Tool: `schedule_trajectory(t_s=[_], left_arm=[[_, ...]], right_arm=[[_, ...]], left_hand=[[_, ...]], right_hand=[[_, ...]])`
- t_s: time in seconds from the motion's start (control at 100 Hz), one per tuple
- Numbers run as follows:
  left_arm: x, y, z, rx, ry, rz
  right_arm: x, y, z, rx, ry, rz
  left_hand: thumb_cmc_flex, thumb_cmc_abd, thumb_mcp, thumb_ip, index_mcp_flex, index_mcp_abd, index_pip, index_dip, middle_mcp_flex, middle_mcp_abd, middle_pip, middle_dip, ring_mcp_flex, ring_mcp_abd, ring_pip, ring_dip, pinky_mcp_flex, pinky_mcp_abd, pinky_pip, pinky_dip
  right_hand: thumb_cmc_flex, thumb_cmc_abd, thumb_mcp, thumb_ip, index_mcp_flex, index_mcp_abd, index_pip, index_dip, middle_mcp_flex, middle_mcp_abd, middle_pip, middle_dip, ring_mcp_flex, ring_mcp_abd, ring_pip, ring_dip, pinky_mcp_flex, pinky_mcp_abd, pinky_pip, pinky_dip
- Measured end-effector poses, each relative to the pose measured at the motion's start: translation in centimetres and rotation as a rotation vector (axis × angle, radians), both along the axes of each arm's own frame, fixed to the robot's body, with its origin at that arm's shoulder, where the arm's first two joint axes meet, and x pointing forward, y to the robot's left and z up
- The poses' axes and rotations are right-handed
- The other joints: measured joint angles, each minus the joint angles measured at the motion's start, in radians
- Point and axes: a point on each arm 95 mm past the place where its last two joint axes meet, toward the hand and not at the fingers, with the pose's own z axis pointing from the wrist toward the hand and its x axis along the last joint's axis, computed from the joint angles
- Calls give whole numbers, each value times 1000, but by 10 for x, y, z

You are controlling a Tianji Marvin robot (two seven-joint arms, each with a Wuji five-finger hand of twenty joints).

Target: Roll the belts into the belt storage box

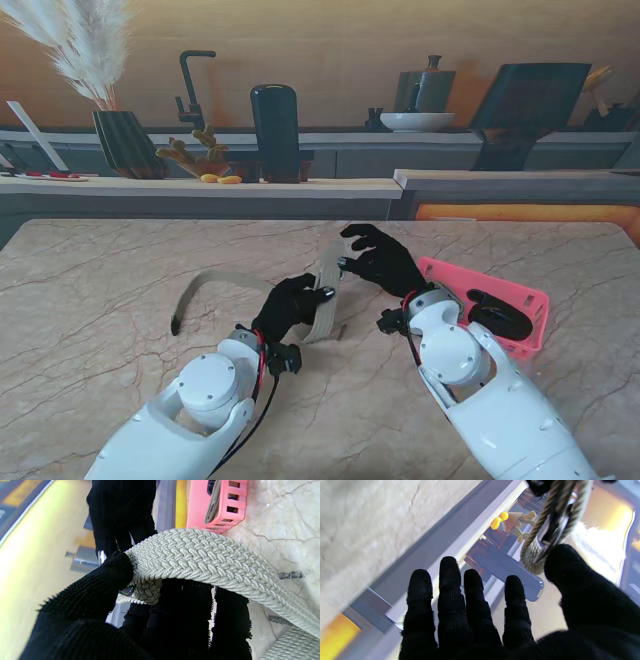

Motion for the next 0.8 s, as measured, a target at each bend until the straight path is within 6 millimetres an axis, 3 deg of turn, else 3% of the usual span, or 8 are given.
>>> schedule_trajectory(t_s=[0.11,0.23,0.29,0.36,0.56,0.8], left_arm=[[-1,0,2,-13,31,51],[-2,0,3,-61,86,82],[-4,0,5,-90,129,93],[-5,-1,6,-108,164,100],[-9,-4,7,-224,257,97],[-16,-9,9,-304,328,39]], right_arm=[[2,-5,-3,-58,-90,1],[3,-8,-2,-116,-179,12],[3,-9,-2,-181,-244,32],[2,-9,-3,-281,-336,65],[6,-9,-4,-383,-464,125],[16,-3,-8,-449,-522,196]], left_hand=[[-17,0,1,0,12,0,25,-1,12,0,28,0,19,0,22,0,13,3,16,1],[-28,0,10,0,12,0,49,-9,12,0,51,0,19,1,46,0,14,4,28,1],[-29,0,10,0,12,1,54,-11,12,0,53,0,19,1,48,0,15,4,34,1],[-29,0,10,0,12,8,62,-11,14,0,56,0,19,1,58,0,15,4,38,1],[-28,4,-13,3,12,16,80,-11,21,0,67,0,22,3,71,0,16,5,40,1],[-27,13,-26,3,12,17,97,-11,21,-1,77,0,22,5,81,0,16,6,50,1]], right_hand=[[2,48,-29,0,-91,-136,44,1,0,-52,-1,-3,-6,-20,-13,-11,-15,0,-25,0],[44,50,3,0,-184,-259,90,-6,-35,-74,-14,-13,-54,-42,-36,-24,-40,0,-48,0],[66,43,53,0,-213,-270,99,-28,-63,-92,-13,-13,-60,-56,-49,-34,-52,0,-59,0],[62,-25,112,0,-229,-273,100,-61,-88,-104,-10,-13,-98,-68,-62,-51,-64,-4,-64,0],[46,-126,180,0,-231,-282,103,-67,-151,-114,-5,-13,-164,-77,-75,-89,-108,-28,-67,0],[45,-122,181,0,-225,-283,193,-66,-191,-107,11,-13,-195,-77,-60,-97,-135,-29,-46,0]])
